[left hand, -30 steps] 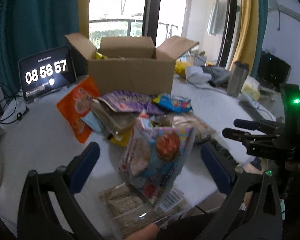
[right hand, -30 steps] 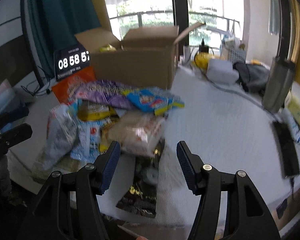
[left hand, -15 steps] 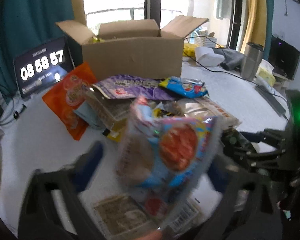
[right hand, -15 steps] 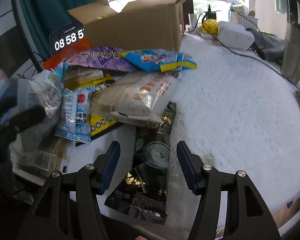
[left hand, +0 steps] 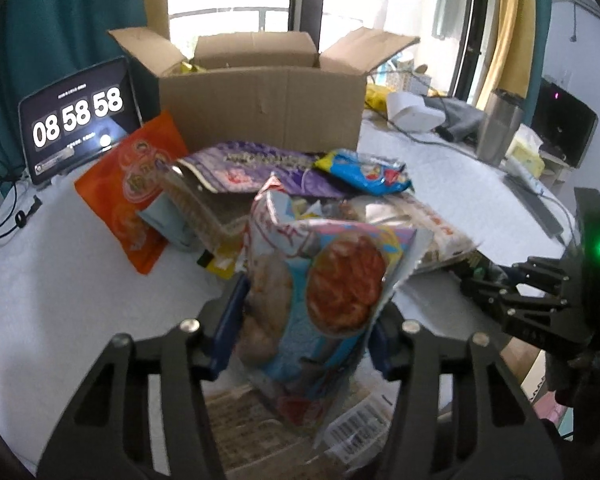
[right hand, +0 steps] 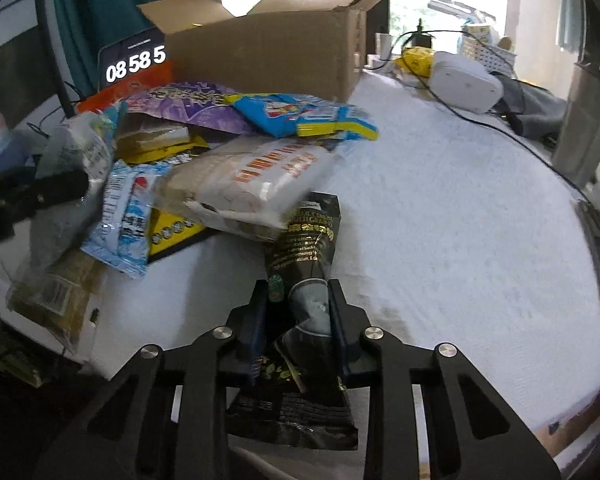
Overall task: Organize snacks
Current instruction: 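Grasp the colorful bag with red circle in the left tool while the right grasps the black-gold packet, then carry the colorful bag and black-gold packet over the cardboard box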
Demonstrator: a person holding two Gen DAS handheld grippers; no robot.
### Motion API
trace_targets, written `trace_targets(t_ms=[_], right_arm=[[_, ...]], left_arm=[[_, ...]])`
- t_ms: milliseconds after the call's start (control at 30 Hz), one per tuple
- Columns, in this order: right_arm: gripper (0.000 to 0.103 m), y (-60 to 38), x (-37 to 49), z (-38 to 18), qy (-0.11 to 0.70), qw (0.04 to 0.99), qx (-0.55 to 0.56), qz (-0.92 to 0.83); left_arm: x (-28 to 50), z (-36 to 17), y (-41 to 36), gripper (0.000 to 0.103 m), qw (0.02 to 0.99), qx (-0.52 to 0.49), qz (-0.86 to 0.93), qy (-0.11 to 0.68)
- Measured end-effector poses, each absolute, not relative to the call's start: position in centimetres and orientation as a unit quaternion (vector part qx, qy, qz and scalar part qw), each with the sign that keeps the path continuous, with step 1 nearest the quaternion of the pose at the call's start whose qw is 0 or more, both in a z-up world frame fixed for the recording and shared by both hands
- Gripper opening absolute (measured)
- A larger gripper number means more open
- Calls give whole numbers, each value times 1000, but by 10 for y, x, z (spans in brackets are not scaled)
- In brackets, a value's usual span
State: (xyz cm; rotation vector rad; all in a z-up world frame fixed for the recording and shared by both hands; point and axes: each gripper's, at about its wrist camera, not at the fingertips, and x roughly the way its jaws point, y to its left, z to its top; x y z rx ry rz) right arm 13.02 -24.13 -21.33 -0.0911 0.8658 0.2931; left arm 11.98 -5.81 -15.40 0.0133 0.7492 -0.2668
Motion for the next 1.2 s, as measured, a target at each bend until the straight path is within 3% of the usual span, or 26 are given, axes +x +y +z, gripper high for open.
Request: trace_targets(t_ms=[433, 1200], right_arm=[[28, -273, 129, -166, 370, 923, -50, 96], [28, -239, 185, -96, 299, 940, -50, 155]], left_arm=[[110, -102, -41, 54, 941, -21, -140, 307], [150, -46, -9, 54, 958, -39, -131, 253]])
